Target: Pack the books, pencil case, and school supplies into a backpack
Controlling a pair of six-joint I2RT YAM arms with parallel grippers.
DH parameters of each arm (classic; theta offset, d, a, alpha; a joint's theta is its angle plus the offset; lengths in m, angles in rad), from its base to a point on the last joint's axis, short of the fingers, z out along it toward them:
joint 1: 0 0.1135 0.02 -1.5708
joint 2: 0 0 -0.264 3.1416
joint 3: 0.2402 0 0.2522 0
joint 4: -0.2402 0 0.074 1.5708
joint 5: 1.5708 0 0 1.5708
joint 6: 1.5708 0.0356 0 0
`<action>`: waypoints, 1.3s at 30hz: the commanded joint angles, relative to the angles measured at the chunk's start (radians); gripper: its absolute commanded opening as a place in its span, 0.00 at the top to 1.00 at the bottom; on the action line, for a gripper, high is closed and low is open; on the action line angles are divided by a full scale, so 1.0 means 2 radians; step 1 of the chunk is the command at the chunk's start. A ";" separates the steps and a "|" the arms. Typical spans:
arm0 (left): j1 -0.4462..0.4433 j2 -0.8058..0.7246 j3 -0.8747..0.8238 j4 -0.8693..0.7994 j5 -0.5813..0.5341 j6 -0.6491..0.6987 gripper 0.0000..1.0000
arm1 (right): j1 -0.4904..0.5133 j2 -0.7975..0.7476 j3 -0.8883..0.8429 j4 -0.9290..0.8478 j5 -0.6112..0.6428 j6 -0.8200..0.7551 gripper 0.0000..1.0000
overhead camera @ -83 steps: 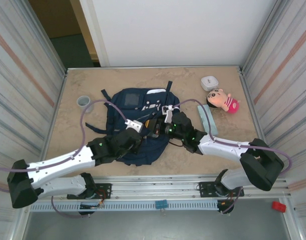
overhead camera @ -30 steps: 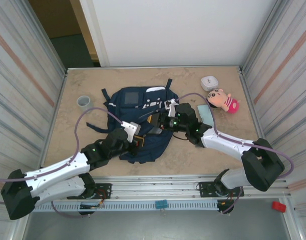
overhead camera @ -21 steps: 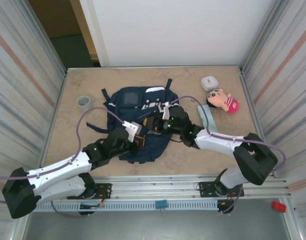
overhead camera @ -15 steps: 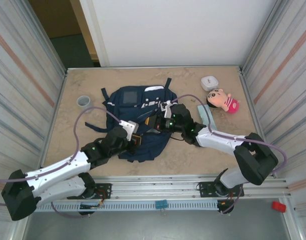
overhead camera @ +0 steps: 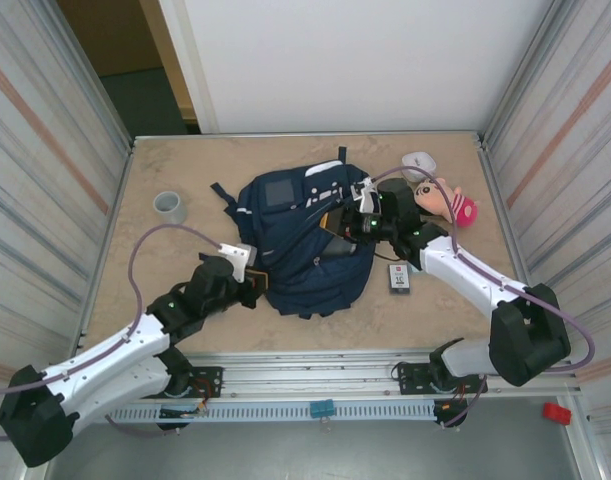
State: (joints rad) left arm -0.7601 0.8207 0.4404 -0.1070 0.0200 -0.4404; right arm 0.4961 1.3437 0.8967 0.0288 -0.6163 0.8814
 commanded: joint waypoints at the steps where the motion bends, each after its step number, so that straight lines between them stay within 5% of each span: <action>1: -0.009 0.016 0.033 0.042 0.071 -0.002 0.68 | 0.018 -0.019 0.010 0.042 -0.007 -0.006 0.84; 8: -0.152 0.068 0.096 -0.004 -0.138 -0.037 0.53 | 0.040 -0.017 0.020 0.040 0.018 -0.007 0.86; 21: -0.152 0.192 0.154 0.016 -0.181 -0.070 0.47 | 0.068 -0.014 0.023 0.041 0.036 -0.010 0.87; 24: -0.142 0.196 0.149 0.021 -0.183 -0.071 0.58 | 0.069 -0.017 0.025 0.035 0.032 -0.014 0.88; 30: -0.119 0.167 0.110 0.070 -0.130 -0.052 0.98 | 0.059 -0.022 0.029 0.011 0.028 -0.027 0.91; 39: -0.081 0.140 0.078 0.116 -0.017 -0.008 1.00 | 0.049 -0.020 0.032 0.008 0.014 -0.025 0.86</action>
State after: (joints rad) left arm -0.9501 1.1328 0.6067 0.0505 -0.0769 -0.4965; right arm 0.5941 1.3437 0.9054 0.0128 -0.5301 0.8612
